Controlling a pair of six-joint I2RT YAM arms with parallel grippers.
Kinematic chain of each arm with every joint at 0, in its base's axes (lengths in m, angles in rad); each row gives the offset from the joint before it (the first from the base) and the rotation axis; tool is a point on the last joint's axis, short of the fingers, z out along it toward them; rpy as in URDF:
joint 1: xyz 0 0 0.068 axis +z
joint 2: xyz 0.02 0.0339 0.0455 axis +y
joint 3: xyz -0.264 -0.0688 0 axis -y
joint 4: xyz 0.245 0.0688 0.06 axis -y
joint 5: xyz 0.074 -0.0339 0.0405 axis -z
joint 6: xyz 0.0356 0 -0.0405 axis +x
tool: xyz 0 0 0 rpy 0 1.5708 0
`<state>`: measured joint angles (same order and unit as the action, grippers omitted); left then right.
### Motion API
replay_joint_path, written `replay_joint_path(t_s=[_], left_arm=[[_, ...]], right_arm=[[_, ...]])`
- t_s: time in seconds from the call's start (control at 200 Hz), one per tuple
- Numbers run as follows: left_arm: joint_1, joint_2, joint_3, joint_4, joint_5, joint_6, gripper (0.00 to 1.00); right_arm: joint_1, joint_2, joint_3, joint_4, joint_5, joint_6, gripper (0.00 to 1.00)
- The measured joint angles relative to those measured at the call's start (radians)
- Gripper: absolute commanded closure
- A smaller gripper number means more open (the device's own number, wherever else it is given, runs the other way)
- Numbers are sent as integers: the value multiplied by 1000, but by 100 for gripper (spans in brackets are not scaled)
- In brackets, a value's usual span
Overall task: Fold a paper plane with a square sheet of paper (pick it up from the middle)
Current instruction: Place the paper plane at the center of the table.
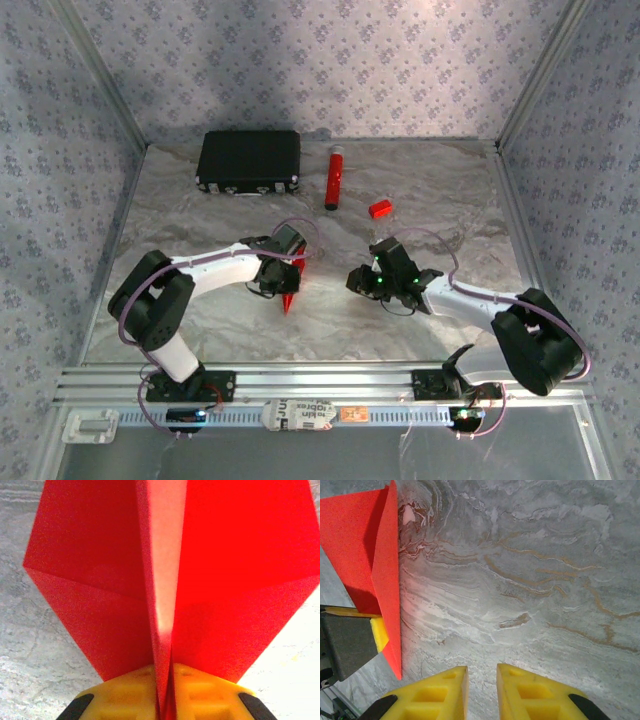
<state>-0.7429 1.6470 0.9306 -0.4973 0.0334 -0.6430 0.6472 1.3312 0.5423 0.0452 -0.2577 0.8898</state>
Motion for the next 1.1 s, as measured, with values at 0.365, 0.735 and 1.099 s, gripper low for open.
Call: replay_joint_path(t_s=[0.365,0.735,1.099], left_arm=[[-4,19,0,2,-1,3,82],[-39,42,23,-9,-55,-16,74],[-97,75,58,-21,-132,-146,64]], right_arm=[[0,0,0,4,0,0,76],[-11,-6,-12,6,-1,0,75],[-65,-64,-48,9,-26,-19,74]])
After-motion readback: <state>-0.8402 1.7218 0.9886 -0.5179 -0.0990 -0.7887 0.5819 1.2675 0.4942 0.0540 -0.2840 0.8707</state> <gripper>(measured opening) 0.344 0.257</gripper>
